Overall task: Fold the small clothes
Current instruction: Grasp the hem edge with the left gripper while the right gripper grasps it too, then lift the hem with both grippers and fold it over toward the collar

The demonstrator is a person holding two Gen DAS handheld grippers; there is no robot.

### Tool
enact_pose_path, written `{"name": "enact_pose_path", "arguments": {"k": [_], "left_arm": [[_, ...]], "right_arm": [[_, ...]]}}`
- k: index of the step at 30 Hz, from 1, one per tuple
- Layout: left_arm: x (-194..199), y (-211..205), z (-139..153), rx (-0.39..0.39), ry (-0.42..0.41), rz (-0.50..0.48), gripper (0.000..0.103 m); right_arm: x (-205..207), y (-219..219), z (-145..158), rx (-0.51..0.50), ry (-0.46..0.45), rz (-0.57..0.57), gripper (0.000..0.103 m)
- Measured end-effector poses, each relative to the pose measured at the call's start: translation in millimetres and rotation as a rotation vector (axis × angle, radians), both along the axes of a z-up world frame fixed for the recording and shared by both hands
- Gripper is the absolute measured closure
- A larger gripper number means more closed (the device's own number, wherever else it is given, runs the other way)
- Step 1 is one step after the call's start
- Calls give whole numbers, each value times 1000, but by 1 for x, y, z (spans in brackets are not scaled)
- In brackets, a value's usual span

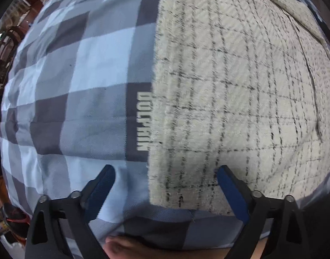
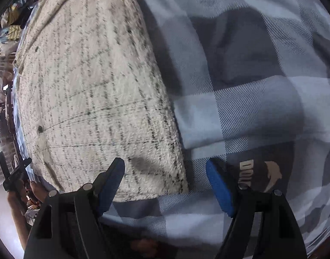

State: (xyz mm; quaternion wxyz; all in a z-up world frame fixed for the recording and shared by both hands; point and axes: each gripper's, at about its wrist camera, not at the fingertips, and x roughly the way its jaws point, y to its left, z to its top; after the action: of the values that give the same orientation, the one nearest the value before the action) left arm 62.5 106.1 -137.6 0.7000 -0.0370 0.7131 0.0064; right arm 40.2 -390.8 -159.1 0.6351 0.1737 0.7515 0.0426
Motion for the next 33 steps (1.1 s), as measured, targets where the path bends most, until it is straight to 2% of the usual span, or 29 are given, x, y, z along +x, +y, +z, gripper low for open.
{"name": "enact_pose_path", "arguments": {"k": [2, 7, 9, 11, 12, 13, 14, 15, 16, 17, 20, 23, 30, 33], "left_arm": [[-3, 1, -2, -23, 17, -10, 13], [-10, -10, -9, -13, 36, -30, 17], [-7, -11, -13, -31, 41, -26, 24], [-2, -10, -14, -56, 40, -26, 46], [-2, -12, -12, -67, 36, -29, 55], [1, -19, -13, -66, 30, -35, 68], [0, -21, -11, -56, 25, -41, 76], [-2, -22, -9, -45, 20, -46, 78], [-3, -24, -8, -36, 16, -52, 83], [-5, -24, -6, -30, 12, -57, 87], [-8, -25, 9, -31, -17, -56, 93], [-11, -22, 27, -63, -70, -43, 95], [-16, -15, 59, -187, -179, 2, 97], [-16, -9, 75, -202, -224, 16, 97]], "right_arm": [[0, -2, -6, 4, 0, 9, 28], [2, -1, -15, 1, -2, 32, 28], [4, 4, -19, -13, -4, 32, 28], [5, 18, -21, -51, -17, 55, 31], [5, 35, -12, -73, -21, 71, 34], [4, 43, -13, -104, -30, 97, 44], [2, 49, -12, -122, -40, 118, 57], [0, 53, -11, -119, -47, 129, 66], [-2, 57, -10, -104, -49, 135, 87], [-3, 59, -9, -94, -50, 138, 93], [-5, 67, -5, -100, -66, 140, 96], [-7, 72, 6, -83, -110, 107, 98], [-14, 92, 50, -18, -256, 62, 99], [-16, 105, 74, -36, -306, 51, 99]]}}
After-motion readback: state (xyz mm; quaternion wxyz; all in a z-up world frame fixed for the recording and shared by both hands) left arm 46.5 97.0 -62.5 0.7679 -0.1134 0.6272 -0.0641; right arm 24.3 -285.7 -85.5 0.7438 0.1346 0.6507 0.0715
